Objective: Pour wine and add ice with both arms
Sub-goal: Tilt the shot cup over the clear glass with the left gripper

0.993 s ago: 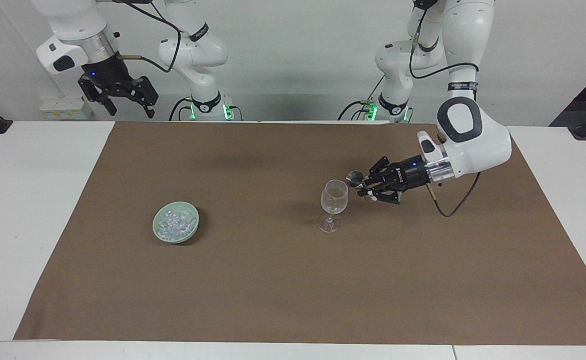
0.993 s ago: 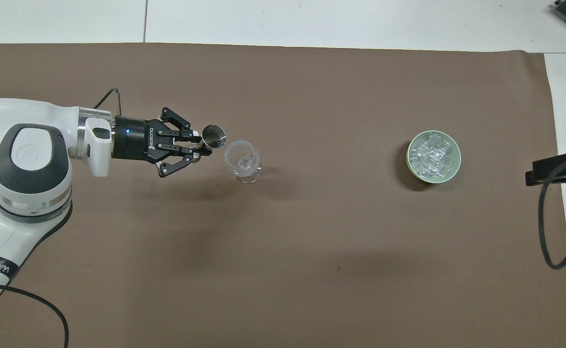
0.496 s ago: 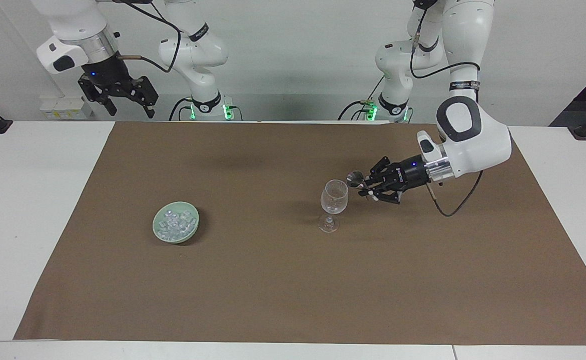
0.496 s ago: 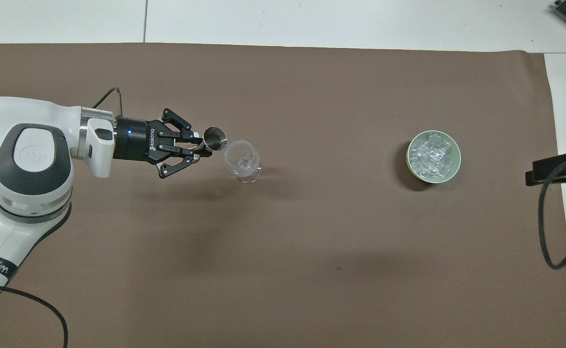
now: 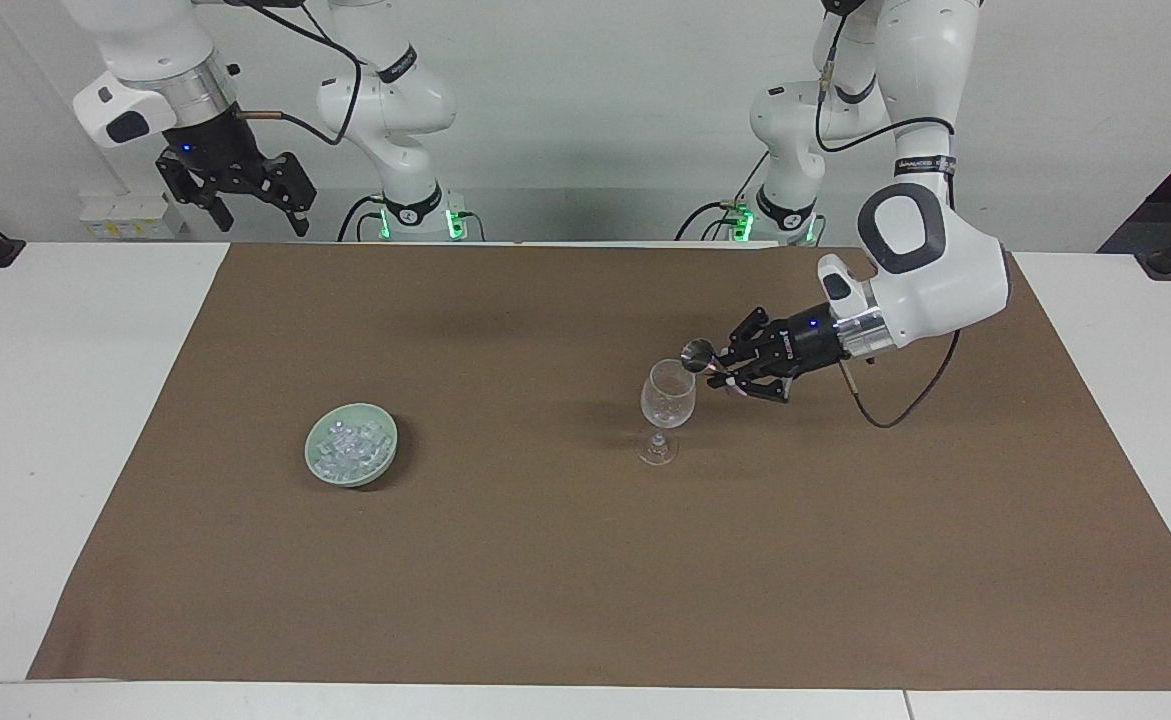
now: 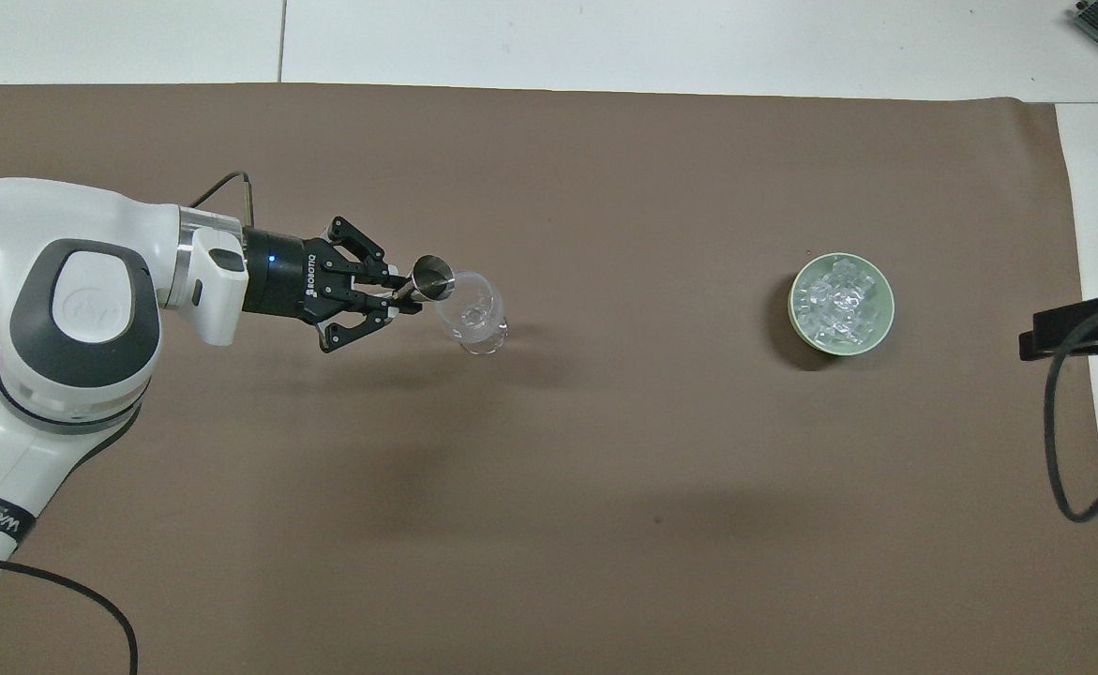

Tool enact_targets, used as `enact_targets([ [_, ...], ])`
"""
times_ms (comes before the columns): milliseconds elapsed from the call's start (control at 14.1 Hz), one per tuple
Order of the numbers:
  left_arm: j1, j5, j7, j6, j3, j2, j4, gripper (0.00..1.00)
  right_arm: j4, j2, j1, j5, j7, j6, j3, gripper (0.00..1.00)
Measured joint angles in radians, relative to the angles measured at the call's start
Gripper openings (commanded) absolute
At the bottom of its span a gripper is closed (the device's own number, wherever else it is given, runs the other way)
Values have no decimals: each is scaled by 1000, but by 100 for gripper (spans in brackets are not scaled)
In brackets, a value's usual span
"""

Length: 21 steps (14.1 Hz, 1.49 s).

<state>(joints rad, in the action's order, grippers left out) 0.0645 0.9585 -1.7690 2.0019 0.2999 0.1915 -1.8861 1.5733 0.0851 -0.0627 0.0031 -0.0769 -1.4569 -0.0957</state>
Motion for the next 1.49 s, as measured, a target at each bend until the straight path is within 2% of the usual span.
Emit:
enact_targets([
  [1489,-35,-211,210,18,-1,-23,28,0,0,0,0,0,0,0,0,100],
])
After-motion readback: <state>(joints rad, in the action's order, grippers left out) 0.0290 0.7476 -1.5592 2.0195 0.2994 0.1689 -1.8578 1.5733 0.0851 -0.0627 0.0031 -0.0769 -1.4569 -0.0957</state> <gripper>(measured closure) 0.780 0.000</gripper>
